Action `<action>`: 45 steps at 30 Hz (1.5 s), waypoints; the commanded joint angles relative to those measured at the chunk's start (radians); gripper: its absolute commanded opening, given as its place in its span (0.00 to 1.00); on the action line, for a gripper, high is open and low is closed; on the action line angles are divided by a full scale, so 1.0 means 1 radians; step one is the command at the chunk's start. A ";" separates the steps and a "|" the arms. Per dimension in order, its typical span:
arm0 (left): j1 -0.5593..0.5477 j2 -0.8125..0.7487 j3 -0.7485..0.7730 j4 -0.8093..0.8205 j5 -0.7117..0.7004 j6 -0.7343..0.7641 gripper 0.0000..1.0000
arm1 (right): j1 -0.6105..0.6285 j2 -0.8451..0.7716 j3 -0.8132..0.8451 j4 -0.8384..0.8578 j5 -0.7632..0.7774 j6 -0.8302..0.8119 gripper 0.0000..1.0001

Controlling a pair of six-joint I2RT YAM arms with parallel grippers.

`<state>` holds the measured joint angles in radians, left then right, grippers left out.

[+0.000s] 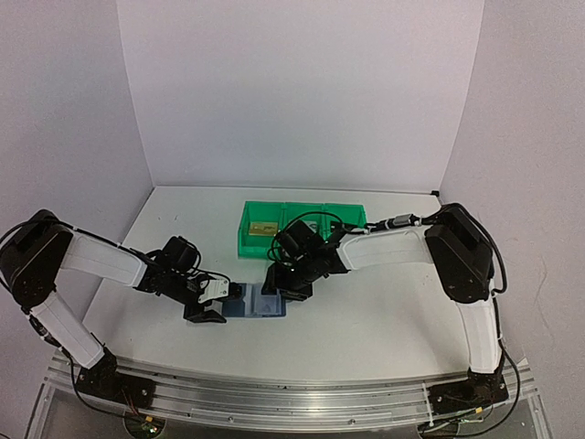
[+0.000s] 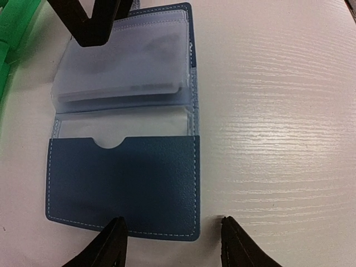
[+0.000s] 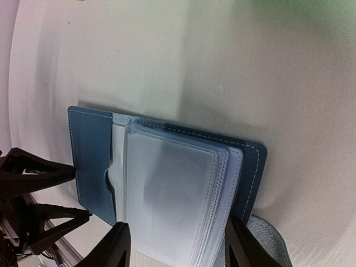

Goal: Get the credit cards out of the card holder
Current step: Remove the credit card from the card holder.

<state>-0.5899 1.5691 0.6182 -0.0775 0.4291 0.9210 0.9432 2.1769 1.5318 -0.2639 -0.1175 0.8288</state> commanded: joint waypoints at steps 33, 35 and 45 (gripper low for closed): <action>0.001 0.040 0.018 0.032 0.026 0.047 0.56 | 0.013 0.065 0.068 -0.007 -0.099 -0.017 0.46; 0.001 0.041 0.020 0.036 0.028 0.047 0.57 | 0.014 0.082 0.080 0.012 -0.132 -0.012 0.46; 0.000 0.047 0.018 0.054 0.032 0.058 0.63 | 0.013 0.081 0.101 0.084 -0.176 0.013 0.46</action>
<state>-0.5900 1.5948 0.6220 -0.0238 0.4622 0.9558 0.9501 2.2368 1.5974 -0.2137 -0.2525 0.8273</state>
